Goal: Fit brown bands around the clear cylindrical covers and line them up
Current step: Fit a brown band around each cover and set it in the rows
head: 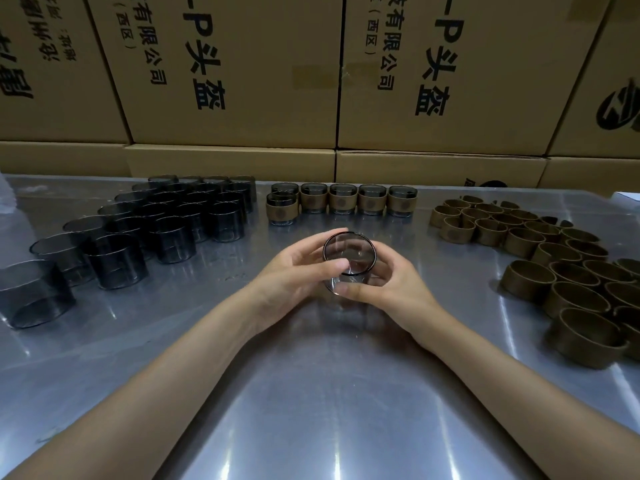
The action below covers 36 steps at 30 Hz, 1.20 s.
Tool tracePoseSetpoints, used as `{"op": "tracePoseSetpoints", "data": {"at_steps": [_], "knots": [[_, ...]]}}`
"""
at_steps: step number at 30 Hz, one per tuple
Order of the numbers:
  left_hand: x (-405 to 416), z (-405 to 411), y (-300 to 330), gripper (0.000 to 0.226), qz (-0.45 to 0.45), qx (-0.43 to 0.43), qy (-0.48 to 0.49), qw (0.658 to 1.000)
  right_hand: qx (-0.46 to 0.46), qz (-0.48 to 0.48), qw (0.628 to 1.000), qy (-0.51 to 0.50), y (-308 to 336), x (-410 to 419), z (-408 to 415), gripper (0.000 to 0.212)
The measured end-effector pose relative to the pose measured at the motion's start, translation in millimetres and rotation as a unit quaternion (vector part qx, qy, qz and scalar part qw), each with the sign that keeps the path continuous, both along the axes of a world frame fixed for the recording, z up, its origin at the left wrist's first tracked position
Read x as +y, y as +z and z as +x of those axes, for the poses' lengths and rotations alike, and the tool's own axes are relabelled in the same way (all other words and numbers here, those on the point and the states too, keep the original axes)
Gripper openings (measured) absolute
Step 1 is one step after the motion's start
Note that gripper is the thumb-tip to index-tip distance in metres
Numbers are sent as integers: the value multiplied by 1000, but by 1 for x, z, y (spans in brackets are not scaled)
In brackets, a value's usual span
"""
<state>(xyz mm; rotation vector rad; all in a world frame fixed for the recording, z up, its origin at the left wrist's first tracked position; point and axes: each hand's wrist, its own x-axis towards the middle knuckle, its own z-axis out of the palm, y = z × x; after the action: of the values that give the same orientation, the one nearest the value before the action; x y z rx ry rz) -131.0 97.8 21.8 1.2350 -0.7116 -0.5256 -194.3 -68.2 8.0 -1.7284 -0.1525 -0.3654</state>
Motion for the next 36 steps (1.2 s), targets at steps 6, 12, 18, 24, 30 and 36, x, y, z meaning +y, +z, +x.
{"op": "tracePoseSetpoints", "data": {"at_steps": [6, 12, 18, 24, 30, 36], "knots": [[-6, -9, -2, 53, 77, -122, 142, 979, -17, -66, 997, -20, -2, 5, -1, 58], [-23, -22, 1, 21, 84, -152, 277, 945, -56, -214, 973, -68, 1, 11, -9, 64], [-22, -22, 6, 24, 69, -110, 288, 949, -54, -213, 974, -62, 2, 11, -9, 68], [-25, -26, 1, 36, 20, -48, 180, 982, -16, -83, 993, -87, 6, 7, -5, 48], [-25, -31, -5, 55, 67, -250, 224, 939, 105, 176, 979, -15, 16, -4, -7, 40], [-26, -35, 0, 49, 50, -270, 257, 927, 176, 152, 970, 63, 22, -11, -5, 58]]}}
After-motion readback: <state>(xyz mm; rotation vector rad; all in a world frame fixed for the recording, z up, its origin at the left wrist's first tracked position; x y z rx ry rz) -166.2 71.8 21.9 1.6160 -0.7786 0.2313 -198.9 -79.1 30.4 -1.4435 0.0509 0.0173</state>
